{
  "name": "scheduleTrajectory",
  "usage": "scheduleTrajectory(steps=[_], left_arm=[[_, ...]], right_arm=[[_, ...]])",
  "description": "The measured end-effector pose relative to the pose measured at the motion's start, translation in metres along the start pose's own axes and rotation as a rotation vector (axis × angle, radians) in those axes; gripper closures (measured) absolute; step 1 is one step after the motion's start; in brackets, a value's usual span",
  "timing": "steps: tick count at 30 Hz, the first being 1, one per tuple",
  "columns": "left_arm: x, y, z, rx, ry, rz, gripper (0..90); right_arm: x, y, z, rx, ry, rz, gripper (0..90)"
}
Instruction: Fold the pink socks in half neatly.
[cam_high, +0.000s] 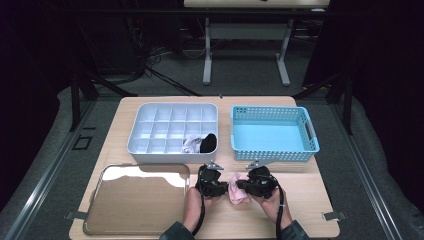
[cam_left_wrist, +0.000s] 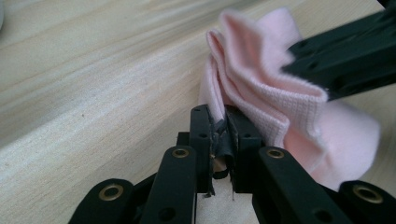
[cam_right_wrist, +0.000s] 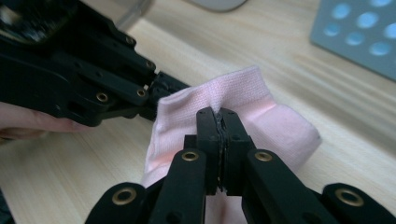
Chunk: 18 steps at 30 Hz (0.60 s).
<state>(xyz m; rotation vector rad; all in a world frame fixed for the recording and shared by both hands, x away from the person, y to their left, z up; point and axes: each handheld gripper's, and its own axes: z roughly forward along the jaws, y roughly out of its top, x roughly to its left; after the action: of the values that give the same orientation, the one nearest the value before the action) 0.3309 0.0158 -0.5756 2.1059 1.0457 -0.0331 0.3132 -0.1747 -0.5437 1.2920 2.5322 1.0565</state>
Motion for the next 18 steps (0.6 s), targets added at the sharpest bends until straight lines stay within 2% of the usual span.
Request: scheduleTrajectory(steps=[2,7,8,10,11,15,16,17,18], left_arm=[[0.001,0.0,0.0,0.007,0.001,-0.004,80.3],[0.005,-0.001,-0.009,-0.009,0.006,-0.018,71.2],[0.004,-0.001,-0.014,-0.025,0.024,-0.016,65.7],[0.005,-0.001,-0.017,-0.032,0.027,-0.016,64.3],[0.005,0.0,-0.021,-0.041,0.032,-0.017,64.3],[0.005,0.003,-0.034,-0.077,0.055,-0.012,61.0],[0.005,0.003,-0.034,-0.077,0.055,-0.012,61.0],[0.002,0.005,-0.039,-0.093,0.059,0.003,61.2],[0.002,0.005,-0.039,-0.093,0.059,0.003,61.2]], right_arm=[[0.0,-0.002,0.012,0.032,-0.005,-0.015,88.4],[-0.004,-0.003,0.013,0.029,0.012,-0.005,86.9],[-0.004,-0.004,0.012,0.031,0.01,-0.009,79.8],[-0.005,-0.004,0.009,0.021,0.014,-0.008,69.5],[-0.005,-0.004,0.009,0.021,0.014,-0.008,69.5],[-0.008,-0.006,-0.007,-0.044,0.017,0.02,54.7],[-0.008,-0.006,-0.007,-0.044,0.017,0.02,54.7],[-0.011,-0.008,-0.015,-0.083,0.014,0.026,53.0],[-0.011,-0.008,-0.015,-0.083,0.014,0.026,53.0]])
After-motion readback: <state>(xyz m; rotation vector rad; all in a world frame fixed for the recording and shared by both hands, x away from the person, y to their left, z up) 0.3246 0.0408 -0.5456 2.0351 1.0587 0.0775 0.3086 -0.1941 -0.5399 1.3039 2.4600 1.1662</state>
